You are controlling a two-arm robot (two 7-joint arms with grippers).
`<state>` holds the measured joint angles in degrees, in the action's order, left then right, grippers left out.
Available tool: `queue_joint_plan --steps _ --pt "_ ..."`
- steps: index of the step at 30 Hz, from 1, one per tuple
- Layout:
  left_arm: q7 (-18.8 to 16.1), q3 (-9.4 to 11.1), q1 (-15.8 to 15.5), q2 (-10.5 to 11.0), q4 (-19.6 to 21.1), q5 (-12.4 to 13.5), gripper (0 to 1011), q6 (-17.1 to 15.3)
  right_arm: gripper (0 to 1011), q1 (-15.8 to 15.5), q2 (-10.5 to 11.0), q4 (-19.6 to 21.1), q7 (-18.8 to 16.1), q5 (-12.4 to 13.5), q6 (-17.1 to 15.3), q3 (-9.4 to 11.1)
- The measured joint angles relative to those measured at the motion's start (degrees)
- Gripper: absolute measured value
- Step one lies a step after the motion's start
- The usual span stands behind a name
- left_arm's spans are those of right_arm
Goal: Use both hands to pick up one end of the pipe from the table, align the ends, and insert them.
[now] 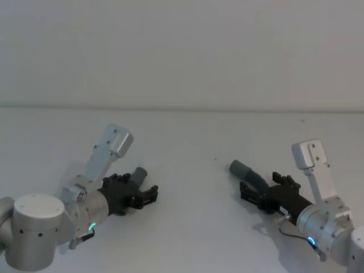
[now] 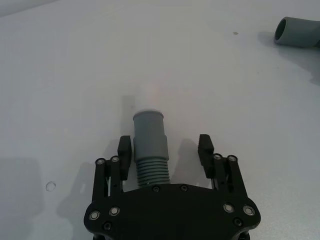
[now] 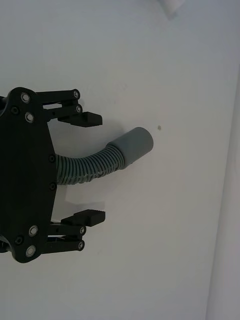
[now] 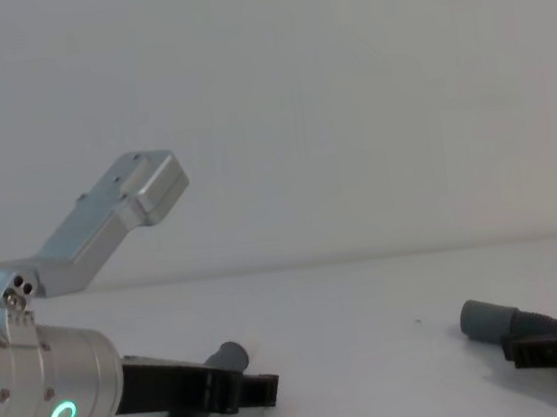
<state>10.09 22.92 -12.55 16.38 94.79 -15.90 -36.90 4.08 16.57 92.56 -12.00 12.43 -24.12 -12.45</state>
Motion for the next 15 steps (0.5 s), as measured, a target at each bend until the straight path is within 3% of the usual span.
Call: queue_joint_plan --steps 5,15 --pt "0.02 -0.01 0.0 0.04 0.01 0.14 703 -0.19 1000 0.0 0.0 -0.02 0.0 -0.04 0.0 0.0" --pt "0.07 0.07 0.0 0.09 0.04 0.28 621 -0.39 1000 0.0 0.0 -0.06 0.01 -0.06 0.0 0.0"
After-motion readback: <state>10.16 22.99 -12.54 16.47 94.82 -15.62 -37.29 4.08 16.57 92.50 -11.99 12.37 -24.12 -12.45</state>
